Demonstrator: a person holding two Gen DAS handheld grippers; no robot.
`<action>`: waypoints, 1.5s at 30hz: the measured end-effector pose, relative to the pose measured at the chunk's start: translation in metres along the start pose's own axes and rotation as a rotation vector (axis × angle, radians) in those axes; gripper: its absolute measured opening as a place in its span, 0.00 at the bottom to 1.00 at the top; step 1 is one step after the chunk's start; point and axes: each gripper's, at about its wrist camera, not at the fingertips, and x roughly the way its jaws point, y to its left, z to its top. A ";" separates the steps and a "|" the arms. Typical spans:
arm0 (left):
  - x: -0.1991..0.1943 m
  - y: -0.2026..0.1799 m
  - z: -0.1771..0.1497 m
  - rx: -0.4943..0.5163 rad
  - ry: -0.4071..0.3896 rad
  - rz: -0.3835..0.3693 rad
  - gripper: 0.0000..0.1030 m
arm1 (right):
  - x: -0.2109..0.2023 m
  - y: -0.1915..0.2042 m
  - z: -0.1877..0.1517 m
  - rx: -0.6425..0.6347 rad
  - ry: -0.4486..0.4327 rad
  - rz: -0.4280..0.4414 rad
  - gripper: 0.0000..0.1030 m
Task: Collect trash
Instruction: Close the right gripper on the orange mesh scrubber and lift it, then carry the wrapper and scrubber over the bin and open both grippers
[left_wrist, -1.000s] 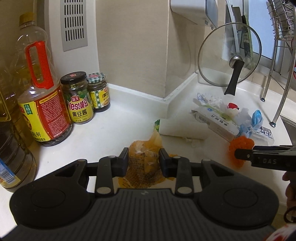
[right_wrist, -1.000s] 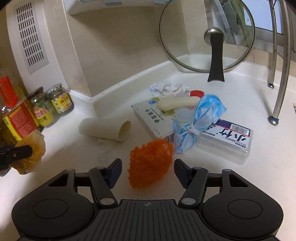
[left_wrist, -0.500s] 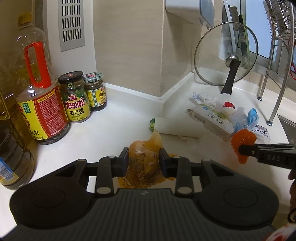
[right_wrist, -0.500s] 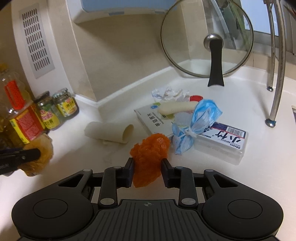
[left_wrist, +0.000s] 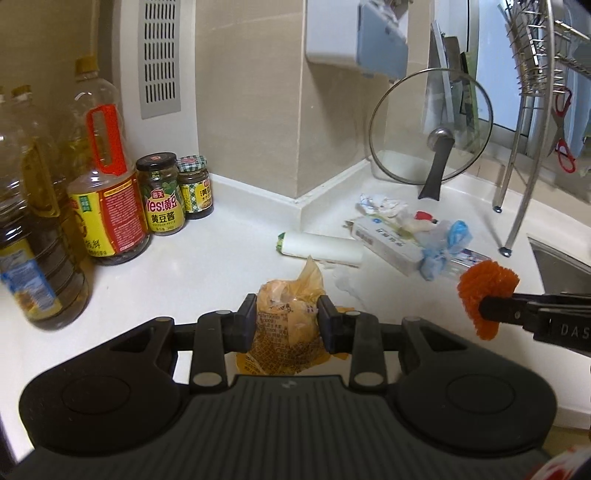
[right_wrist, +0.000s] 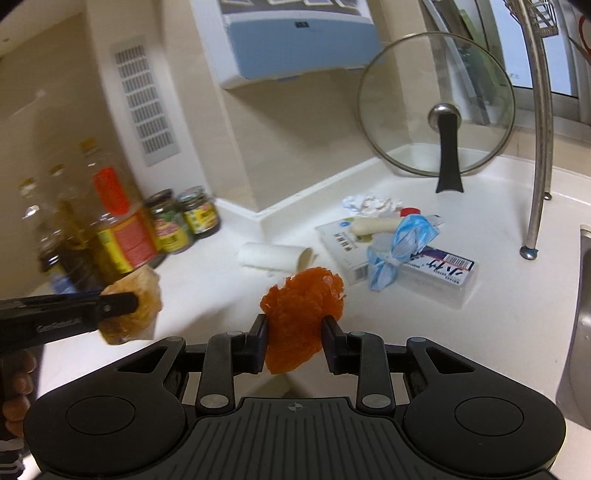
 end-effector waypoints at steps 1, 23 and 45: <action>-0.008 -0.005 -0.003 -0.004 -0.003 0.005 0.30 | -0.008 0.001 -0.003 -0.010 0.002 0.016 0.30; -0.117 -0.105 -0.115 -0.116 0.088 0.119 0.30 | -0.096 -0.028 -0.113 -0.129 0.227 0.246 0.30; -0.009 -0.078 -0.248 -0.166 0.423 0.082 0.30 | 0.027 -0.043 -0.228 -0.170 0.563 0.179 0.31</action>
